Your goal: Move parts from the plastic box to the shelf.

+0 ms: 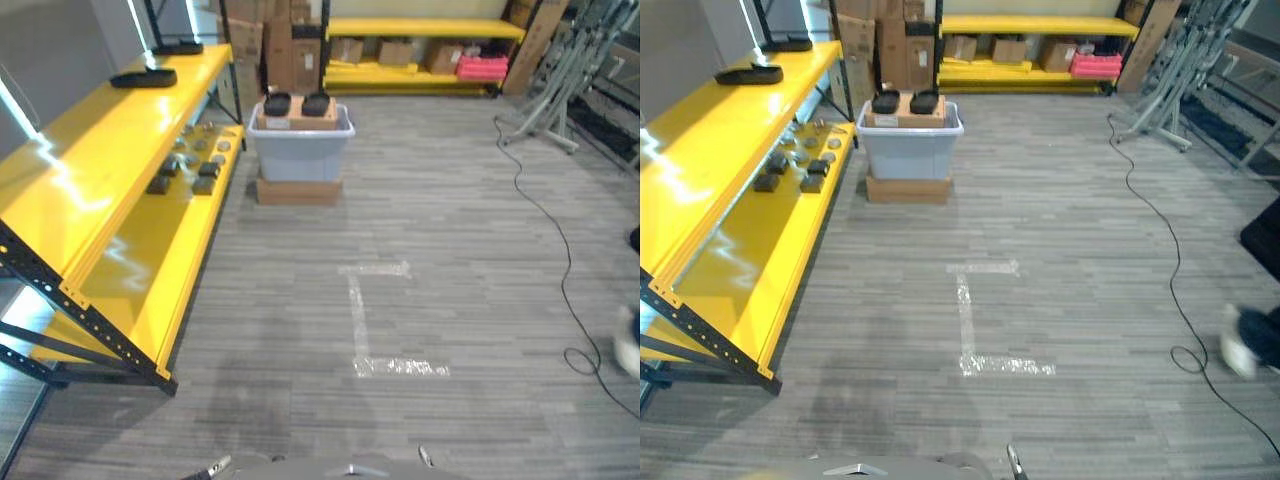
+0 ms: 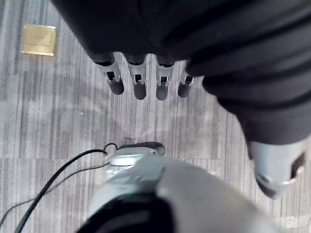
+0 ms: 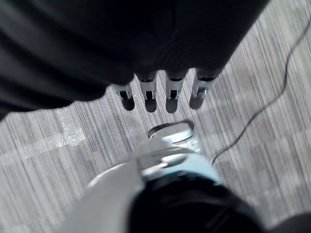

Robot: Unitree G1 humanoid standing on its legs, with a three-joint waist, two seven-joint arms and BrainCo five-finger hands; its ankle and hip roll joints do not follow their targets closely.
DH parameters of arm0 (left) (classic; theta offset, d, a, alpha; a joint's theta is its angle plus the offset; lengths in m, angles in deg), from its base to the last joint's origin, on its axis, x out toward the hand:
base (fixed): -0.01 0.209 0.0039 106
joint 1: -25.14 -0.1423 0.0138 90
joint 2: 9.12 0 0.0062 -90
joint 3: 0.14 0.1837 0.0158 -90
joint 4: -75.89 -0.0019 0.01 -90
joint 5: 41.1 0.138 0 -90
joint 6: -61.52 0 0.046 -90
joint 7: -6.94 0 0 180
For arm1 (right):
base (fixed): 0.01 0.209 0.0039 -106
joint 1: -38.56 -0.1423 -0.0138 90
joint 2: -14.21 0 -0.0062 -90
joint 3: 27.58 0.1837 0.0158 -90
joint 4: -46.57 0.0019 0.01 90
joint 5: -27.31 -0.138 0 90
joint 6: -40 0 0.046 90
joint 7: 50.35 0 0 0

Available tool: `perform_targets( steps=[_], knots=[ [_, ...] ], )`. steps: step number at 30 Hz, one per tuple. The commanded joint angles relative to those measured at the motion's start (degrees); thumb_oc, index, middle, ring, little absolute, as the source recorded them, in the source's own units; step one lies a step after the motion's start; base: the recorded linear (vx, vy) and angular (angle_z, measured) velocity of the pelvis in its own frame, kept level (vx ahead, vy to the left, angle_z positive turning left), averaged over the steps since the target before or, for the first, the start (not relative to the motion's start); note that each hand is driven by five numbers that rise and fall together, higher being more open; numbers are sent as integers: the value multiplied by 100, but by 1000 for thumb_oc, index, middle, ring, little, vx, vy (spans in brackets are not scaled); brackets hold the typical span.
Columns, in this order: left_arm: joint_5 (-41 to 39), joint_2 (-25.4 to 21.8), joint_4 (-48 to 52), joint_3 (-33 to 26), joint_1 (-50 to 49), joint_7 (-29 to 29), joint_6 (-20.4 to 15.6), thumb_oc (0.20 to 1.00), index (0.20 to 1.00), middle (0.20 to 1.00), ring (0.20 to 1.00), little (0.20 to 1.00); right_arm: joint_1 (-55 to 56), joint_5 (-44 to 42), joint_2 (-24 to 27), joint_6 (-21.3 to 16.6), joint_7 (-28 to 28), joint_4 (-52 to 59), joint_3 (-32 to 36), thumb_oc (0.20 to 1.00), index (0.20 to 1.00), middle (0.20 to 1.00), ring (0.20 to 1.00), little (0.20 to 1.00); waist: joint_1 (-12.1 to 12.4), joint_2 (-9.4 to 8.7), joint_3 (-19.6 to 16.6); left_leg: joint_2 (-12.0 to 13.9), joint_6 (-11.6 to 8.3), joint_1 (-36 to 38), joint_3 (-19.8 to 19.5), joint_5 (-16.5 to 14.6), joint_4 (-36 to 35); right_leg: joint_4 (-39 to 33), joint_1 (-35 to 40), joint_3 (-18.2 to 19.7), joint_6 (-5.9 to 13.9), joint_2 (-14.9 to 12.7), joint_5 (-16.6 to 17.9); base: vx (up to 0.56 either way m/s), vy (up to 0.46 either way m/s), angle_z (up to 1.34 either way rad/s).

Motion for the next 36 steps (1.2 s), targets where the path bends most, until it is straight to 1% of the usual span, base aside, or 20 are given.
perform_targets(
  steps=[1, 2, 4, 6, 10, 12, 14, 15, 18, 19, 21, 23, 24, 25, 26, 28, 29, 30, 33, 36],
  knots=[
    [-283, -189, -280, -24, 598, 62, 0, 1000, 1000, 1000, 1000, 1000, -499, -394, 326, -21, 186, -259, 60, 1000, 1000, 1000, 1000, 1000, -73, 30, 308, 144, -141, 531, 135, 178, -828, -1529, 882, -171, 435, -205, 754, -1, -2, 4],
    [-457, -216, -269, -62, 599, 87, 70, 1000, 1000, 1000, 1000, 1000, -508, -416, 344, 16, 220, -260, 80, 1000, 1000, 1000, 1000, 1000, -63, 27, 302, 147, -141, 539, 129, 175, -828, -1529, 892, -176, 435, -205, 751, -2, -2, 4],
    [-470, -233, -280, -106, 597, 71, 132, 1000, 1000, 1000, 1000, 1000, -503, -418, 348, 47, 247, -244, 92, 1000, 1000, 1000, 1000, 1000, -56, 21, 297, 145, -144, 537, 119, 179, -828, -1534, 898, -181, 435, -205, 753, -3, 0, 2],
    [-612, -233, -308, -164, 609, -61, 222, 1000, 1000, 1000, 1000, 1000, -506, -410, 333, 30, 194, -213, 80, 1000, 1000, 1000, 1000, 1000, -54, 17, 293, 145, -143, 535, 117, 181, -828, -1542, 902, -188, 440, -210, 761, -15, 2, 4],
    [-965, -230, -399, -356, 637, -168, 262, 1000, 1000, 1000, 1000, 1000, -495, -363, 325, -12, 190, -216, 95, 1000, 1000, 1000, 1000, 1000, -58, 7, 289, 149, -152, 546, 115, 182, -828, -1550, 915, -188, 445, -215, 768, 0, 0, 0],
    [-905, -207, -439, -463, 635, -215, 139, 1000, 1000, 1000, 1000, 1000, -483, -259, 300, 82, 341, -222, 74, 1000, 1000, 1000, 1000, 1000, -60, -8, 282, 150, -156, 548, 118, 181, -828, -1557, 917, -175, 445, -217, 776, 0, 0, 0],
    [-825, -202, -437, -479, 626, -278, -17, 1000, 1000, 1000, 1000, 1000, -481, -213, 288, 73, 353, -227, 49, 1000, 1000, 1000, 1000, 1000, -56, -10, 280, 151, -157, 546, 117, 183, -828, -1558, 918, -169, 443, -218, 775, 0, 0, 0],
    [-914, -189, -397, -498, 621, -526, -297, 1000, 1000, 1000, 1000, 1000, -486, -266, 286, -38, 306, -245, 20, 1000, 1000, 1000, 1000, 1000, -45, -17, 288, 153, -157, 558, 121, 188, -828, -1561, 927, -164, 448, -226, 780, 0, 0, 0],
    [-866, -212, -360, -546, 616, -740, -650, 1000, 1000, 1000, 1000, 1000, -496, -168, 306, -265, 149, -216, 8, 1000, 1000, 1000, 1000, 1000, -44, -34, 297, 154, -149, 578, 129, 182, -828, -1553, 930, -151, 448, -233, 786, 0, 0, 0],
    [-741, -215, -307, -543, 622, -800, -1060, 1000, 1000, 1000, 1000, 1000, -516, -65, 325, -489, 112, -190, -2, 1000, 1000, 1000, 1000, 1000, -40, -43, 310, 157, -145, 582, 139, 186, -828, -1544, 924, -142, 447, -239, 792, 0, 0, 0],
    [-920, -231, -205, -499, 618, -787, -1150, 1000, 1000, 1000, 1000, 1000, -538, -23, 330, -647, 96, -121, -44, 1000, 1000, 1000, 1000, 1000, -27, -48, 340, 158, -131, 584, 132, 192, -828, -1524, 921, -130, 443, -242, 791, -35, 16, -2],
    [-905, -239, -137, -485, 587, -757, -1437, 1000, 1000, 1000, 1000, 1000, -541, -7, 329, -755, 112, -57, -69, 1000, 1000, 1000, 1000, 1000, -17, -56, 374, 154, -116, 593, 119, 187, -828, -1495, 918, -126, 443, -246, 786, -35, 10, -2],
    [-783, -241, -86, -470, 569, -778, -1645, 1000, 1000, 1000, 1000, 1000, -538, -27, 332, -971, 126, -15, -72, 1000, 1000, 1000, 1000, 1000, 1, -71, 391, 145, -106, 591, 103, 183, -828, -1489, 918, -135, 446, -251, 789, 0, 0, 0],
    [-771, -246, -71, -455, 561, -758, -1660, 1000, 1000, 1000, 1000, 1000, -540, -50, 335, -1028, 122, 0, -78, 1000, 1000, 1000, 1000, 1000, 6, -76, 396, 142, -104, 593, 96, 182, -828, -1490, 921, -137, 447, -253, 791, 0, 0, 0],
    [-758, -249, -23, -419, 536, -756, -1654, 1000, 1000, 1000, 1000, 1000, -529, -43, 346, -1273, 143, 67, -91, 1000, 1000, 1000, 1000, 1000, 14, -86, 408, 136, -97, 596, 81, 178, -828, -1481, 918, -145, 453, -258, 795, 0, 0, 0],
    [-714, -240, -22, -396, 520, -855, -1486, 1000, 1000, 1000, 1000, 1000, -534, -37, 373, -1426, 186, 122, -79, 1000, 1000, 1000, 1000, 1000, 17, -95, 406, 119, -86, 598, 65, 168, -828, -1479, 918, -132, 462, -261, 799, 1, 16, 0],
    [-718, -265, -59, -390, 502, -898, -1241, 1000, 1000, 1000, 1000, 1000, -536, 10, 392, -1600, 187, 165, -93, 1000, 1000, 1000, 1000, 1000, 13, -102, 407, 105, -78, 599, 60, 165, -828, -1480, 919, -125, 472, -268, 807, 8, 36, -1],
    [-718, -271, -108, -428, 510, -823, -1263, 1000, 1000, 1000, 1000, 1000, -549, 39, 391, -1732, 151, 203, -103, 1000, 1000, 1000, 1000, 1000, 3, -113, 407, 100, -72, 606, 65, 167, -828, -1459, 910, -119, 477, -273, 812, 13, 47, -1],
    [-905, -263, -163, -472, 557, -638, -1224, 1000, 1000, 1000, 1000, 1000, -561, 46, 411, -1765, 140, 239, -87, 1000, 1000, 1000, 1000, 1000, -29, -114, 403, 90, -50, 617, 84, 147, -828, -1411, 881, -96, 490, -289, 802, 32, 66, -1],
    [-980, -259, -110, -496, 598, -438, -1390, 1000, 1000, 1000, 1000, 1000, -582, 136, 416, -1868, 298, 256, -79, 1000, 1000, 1000, 1000, 1000, -41, -109, 420, 75, -18, 632, 115, 128, -828, -1343, 840, -74, 503, -318, 795, 37, 85, -3]
  ],
)
